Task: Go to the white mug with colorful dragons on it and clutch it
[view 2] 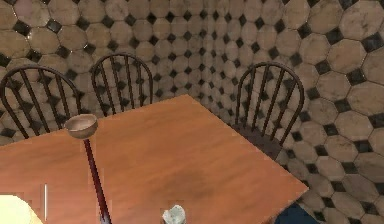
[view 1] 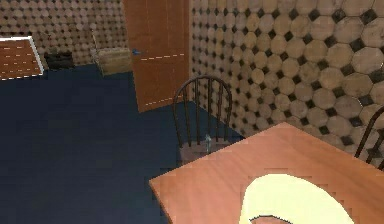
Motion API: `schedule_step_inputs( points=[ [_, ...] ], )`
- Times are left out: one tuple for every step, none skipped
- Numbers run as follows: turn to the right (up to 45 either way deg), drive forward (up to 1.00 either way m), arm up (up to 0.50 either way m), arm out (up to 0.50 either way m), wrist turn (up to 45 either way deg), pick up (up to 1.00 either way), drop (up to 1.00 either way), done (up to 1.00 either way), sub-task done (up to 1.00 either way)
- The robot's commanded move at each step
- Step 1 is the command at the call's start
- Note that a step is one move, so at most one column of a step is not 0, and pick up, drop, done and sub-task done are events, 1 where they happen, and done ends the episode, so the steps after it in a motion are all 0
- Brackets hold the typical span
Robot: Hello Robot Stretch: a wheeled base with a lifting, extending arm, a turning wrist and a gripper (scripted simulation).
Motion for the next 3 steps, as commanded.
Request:
schedule_step_inputs(
  points=[
    [0.0,0.0,0.38,0.0,0.0,0.0,0.0,0.0,0.0],
    [0.0,0.0,0.0,0.0,45.0,0.0,0.0,0.0,0.0],
    [0.0,0.0,0.0,0.0,45.0,0.0,0.0,0.0,0.0]
  ],
)
